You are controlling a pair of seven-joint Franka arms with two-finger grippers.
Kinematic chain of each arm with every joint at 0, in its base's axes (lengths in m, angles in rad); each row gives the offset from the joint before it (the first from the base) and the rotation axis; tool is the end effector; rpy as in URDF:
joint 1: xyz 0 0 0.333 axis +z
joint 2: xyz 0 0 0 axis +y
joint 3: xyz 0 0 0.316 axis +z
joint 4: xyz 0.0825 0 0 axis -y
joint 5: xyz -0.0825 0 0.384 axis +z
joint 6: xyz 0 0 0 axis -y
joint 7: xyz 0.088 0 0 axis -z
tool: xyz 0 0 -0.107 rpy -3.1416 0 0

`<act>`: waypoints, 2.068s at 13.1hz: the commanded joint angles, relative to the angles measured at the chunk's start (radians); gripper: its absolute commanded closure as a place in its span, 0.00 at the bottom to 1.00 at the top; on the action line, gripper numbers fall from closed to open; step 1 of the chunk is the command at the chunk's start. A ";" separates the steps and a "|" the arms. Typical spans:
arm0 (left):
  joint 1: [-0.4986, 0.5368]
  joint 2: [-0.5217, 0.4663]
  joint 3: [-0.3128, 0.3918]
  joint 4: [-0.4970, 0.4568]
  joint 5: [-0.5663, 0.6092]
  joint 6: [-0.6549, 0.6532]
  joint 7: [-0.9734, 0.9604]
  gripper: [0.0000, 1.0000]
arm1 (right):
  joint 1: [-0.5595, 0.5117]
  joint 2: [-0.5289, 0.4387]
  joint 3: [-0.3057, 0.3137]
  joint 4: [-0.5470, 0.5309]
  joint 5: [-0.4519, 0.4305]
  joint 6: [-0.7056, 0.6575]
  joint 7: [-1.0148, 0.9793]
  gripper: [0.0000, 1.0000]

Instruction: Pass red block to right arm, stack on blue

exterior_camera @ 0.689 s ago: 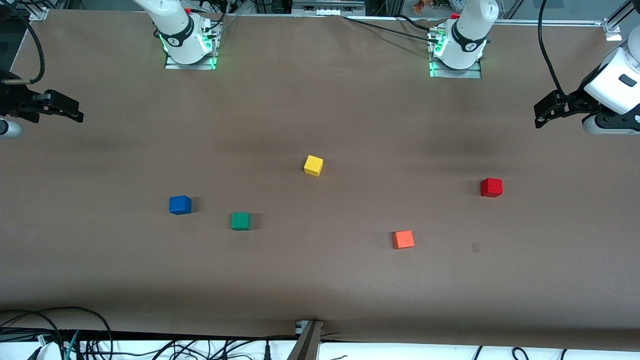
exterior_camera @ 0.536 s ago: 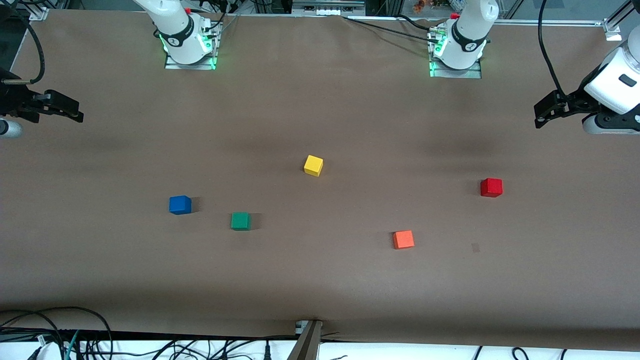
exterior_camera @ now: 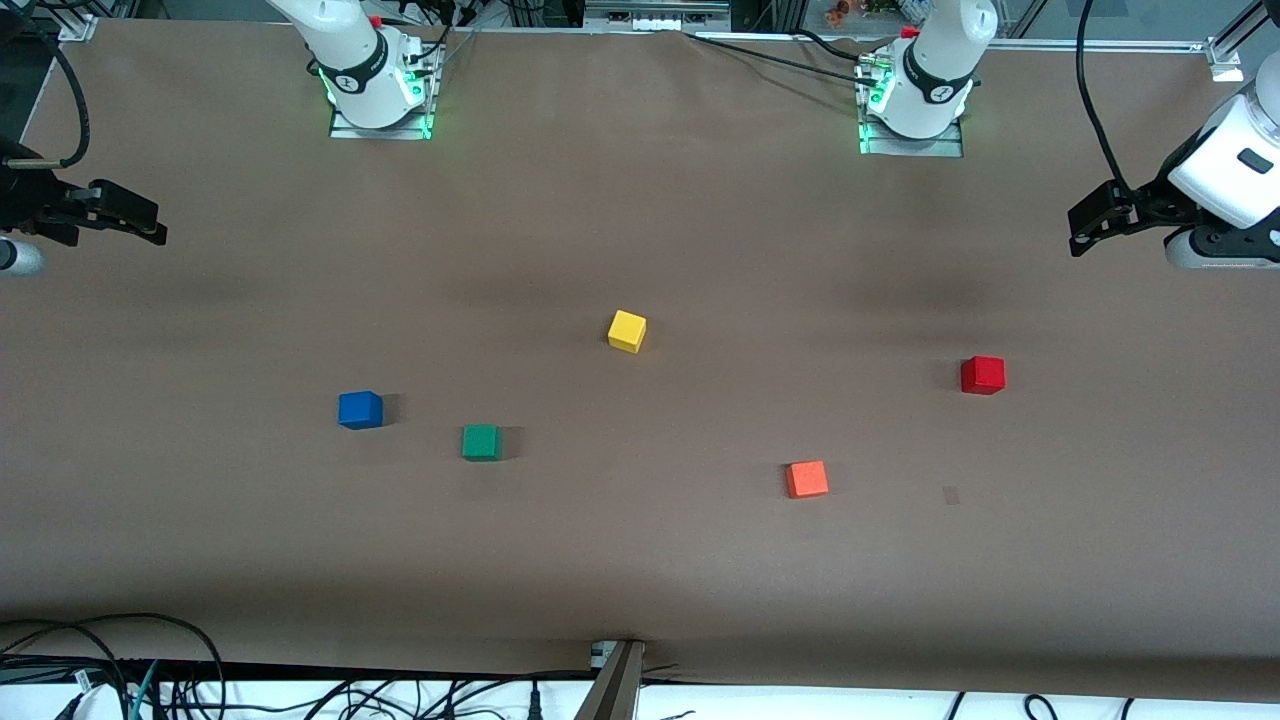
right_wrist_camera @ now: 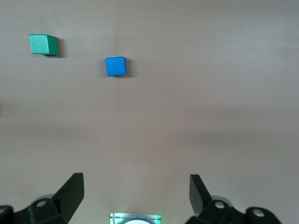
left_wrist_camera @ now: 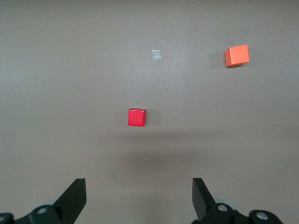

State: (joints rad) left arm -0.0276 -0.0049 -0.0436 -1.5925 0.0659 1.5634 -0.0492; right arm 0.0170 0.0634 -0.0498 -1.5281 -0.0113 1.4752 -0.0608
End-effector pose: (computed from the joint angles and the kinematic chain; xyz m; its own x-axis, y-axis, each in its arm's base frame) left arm 0.5508 -0.0322 0.6166 0.9995 -0.0216 -0.0209 -0.0230 -0.9975 -0.0672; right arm 0.5626 -0.0189 0.6012 0.9928 0.0269 -0.1166 0.0279 -0.9996 0.0074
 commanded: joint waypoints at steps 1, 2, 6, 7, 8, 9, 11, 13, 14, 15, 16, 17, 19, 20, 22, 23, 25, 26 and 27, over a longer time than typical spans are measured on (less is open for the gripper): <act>0.014 -0.001 -0.010 0.006 -0.012 -0.013 0.025 0.00 | -0.008 0.013 0.007 0.029 -0.013 -0.009 -0.014 0.00; 0.014 0.000 -0.010 0.006 -0.012 -0.013 0.025 0.00 | -0.008 0.013 0.007 0.029 -0.013 -0.009 -0.016 0.00; 0.014 -0.001 -0.010 0.006 -0.012 -0.014 0.025 0.00 | -0.009 0.021 0.007 0.039 -0.013 -0.007 -0.016 0.00; 0.014 -0.001 -0.010 0.006 -0.012 -0.020 0.025 0.00 | -0.009 0.021 0.007 0.039 -0.013 -0.007 -0.016 0.00; 0.014 -0.001 -0.010 0.006 -0.012 -0.032 0.026 0.00 | -0.009 0.021 0.007 0.039 -0.012 -0.007 -0.014 0.00; 0.014 -0.001 -0.010 0.006 -0.012 -0.036 0.026 0.00 | -0.009 0.023 0.007 0.039 -0.012 -0.007 -0.016 0.00; 0.014 0.012 -0.010 0.006 -0.011 -0.036 0.038 0.00 | -0.008 0.023 0.007 0.039 -0.012 -0.007 -0.014 0.00; 0.014 0.022 -0.010 0.009 -0.005 -0.034 0.055 0.00 | -0.008 0.023 0.007 0.040 -0.012 -0.007 -0.014 0.00; 0.012 0.026 -0.010 0.009 -0.003 -0.034 0.055 0.00 | -0.008 0.023 0.007 0.039 -0.012 -0.007 -0.014 0.00; 0.011 0.040 -0.010 0.011 -0.001 -0.029 0.055 0.00 | -0.008 0.023 0.007 0.039 -0.012 -0.007 -0.016 0.00; 0.009 0.052 -0.010 0.012 -0.001 -0.025 0.055 0.00 | -0.008 0.023 0.007 0.039 -0.012 -0.007 -0.016 0.00; 0.011 0.069 -0.010 0.012 -0.001 -0.025 0.054 0.00 | -0.008 0.023 0.007 0.040 -0.012 -0.007 -0.014 0.00; 0.014 0.109 -0.009 0.014 -0.009 -0.013 0.054 0.00 | -0.008 0.027 0.007 0.040 -0.012 -0.007 -0.016 0.00; 0.014 0.140 -0.009 0.014 -0.008 0.025 0.054 0.00 | -0.008 0.029 0.007 0.045 -0.012 -0.007 -0.014 0.00; 0.015 0.213 -0.009 0.014 -0.011 0.108 0.054 0.00 | -0.008 0.029 0.007 0.046 -0.012 -0.007 -0.016 0.00; 0.017 0.241 -0.004 0.011 -0.012 0.145 0.054 0.00 | -0.008 0.029 0.007 0.046 -0.012 -0.007 -0.016 0.00; 0.035 0.325 -0.001 0.009 -0.005 0.196 0.055 0.00 | -0.008 0.032 0.007 0.048 -0.012 -0.007 -0.017 0.00; 0.043 0.359 -0.001 0.009 0.000 0.208 0.057 0.00 | -0.008 0.033 0.007 0.048 -0.012 -0.007 -0.017 0.00; 0.046 0.388 -0.001 0.000 0.000 0.208 0.063 0.00 | -0.008 0.035 0.007 0.048 -0.012 -0.007 -0.017 0.00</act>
State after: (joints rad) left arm 0.0004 0.3296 -0.0414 -1.6018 0.0661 1.7638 -0.0143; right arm 0.0165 0.0838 -0.0498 -1.5083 -0.0117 1.4781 -0.0610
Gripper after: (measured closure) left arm 0.000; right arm 0.000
